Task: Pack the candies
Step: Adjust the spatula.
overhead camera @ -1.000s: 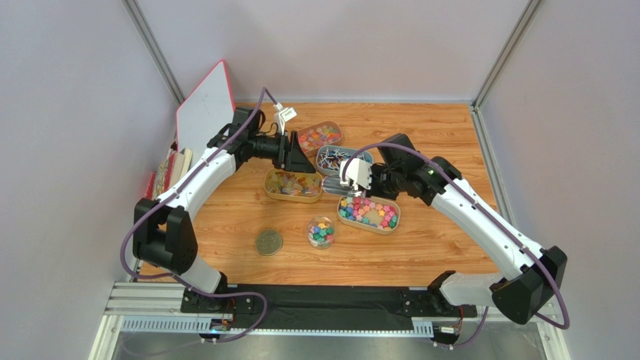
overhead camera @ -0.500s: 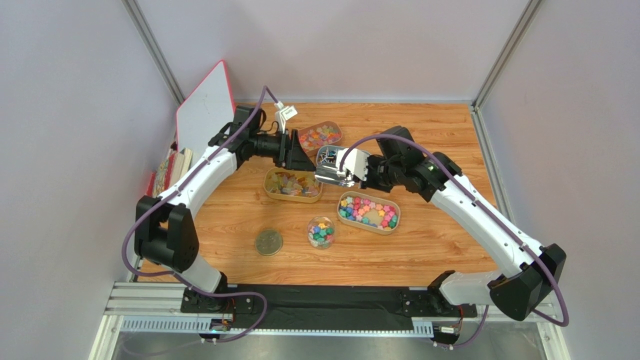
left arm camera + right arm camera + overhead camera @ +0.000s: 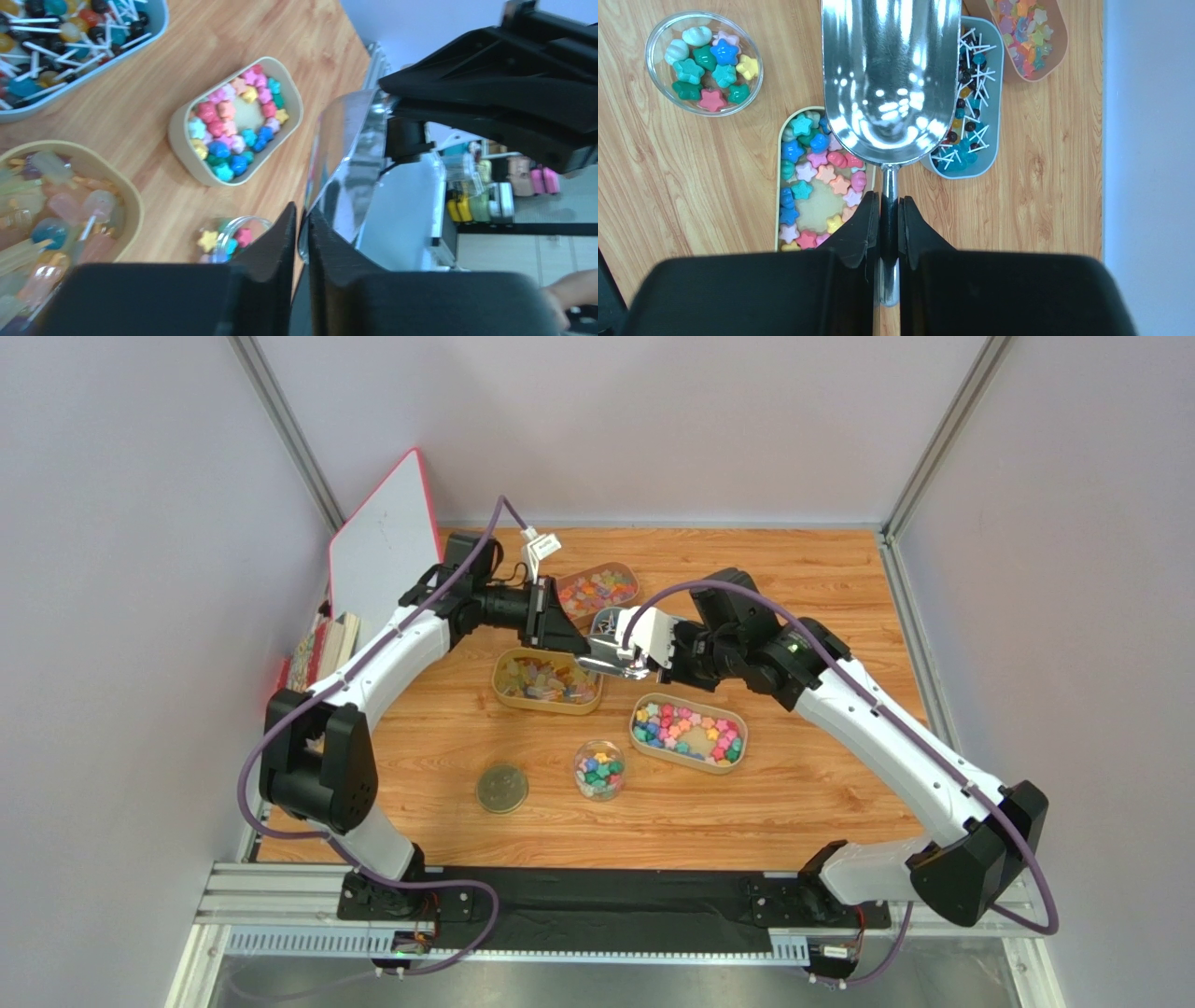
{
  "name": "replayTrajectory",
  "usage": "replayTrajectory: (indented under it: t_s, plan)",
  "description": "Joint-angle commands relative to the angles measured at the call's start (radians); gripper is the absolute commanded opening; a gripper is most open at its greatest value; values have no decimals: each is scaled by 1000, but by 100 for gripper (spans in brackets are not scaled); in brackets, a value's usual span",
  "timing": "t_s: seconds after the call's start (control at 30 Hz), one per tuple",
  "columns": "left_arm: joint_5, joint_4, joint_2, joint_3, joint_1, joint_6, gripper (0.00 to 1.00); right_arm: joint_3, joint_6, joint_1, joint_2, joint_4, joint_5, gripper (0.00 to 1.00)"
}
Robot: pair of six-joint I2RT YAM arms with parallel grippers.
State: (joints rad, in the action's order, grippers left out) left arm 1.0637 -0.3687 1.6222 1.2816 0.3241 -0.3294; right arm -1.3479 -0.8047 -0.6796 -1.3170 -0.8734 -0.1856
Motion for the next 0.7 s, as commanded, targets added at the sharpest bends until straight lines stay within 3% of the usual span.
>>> replayTrajectory:
  t_s: [0.0, 0.23, 0.3, 0.33, 0.4, 0.43, 0.53, 0.67]
  plan:
    - [137, 163, -8, -10, 4, -117, 1, -45, 47, -11, -8, 82, -35, 0]
    - [260, 208, 1, -18, 4, -137, 0, -14, 62, -9, 13, 80, -54, 0]
    - [294, 205, 5, -22, 4, -134, 0, -1, 64, -3, 59, 71, -54, 24]
    - [317, 205, 4, -25, 4, -132, 0, 10, 73, 3, 83, 73, -58, 42]
    - [331, 194, 16, -31, 4, -126, 0, 64, 103, 29, 175, 94, -74, 60]
    - [353, 194, 22, -30, 4, -125, 0, 85, 125, 40, 208, 126, -84, 82]
    - [387, 200, 44, -27, 4, -122, 0, 179, 102, 72, 342, 160, -199, 83]
    - [407, 192, 54, -21, 4, -114, 0, 219, 139, 72, 401, 182, -274, 81]
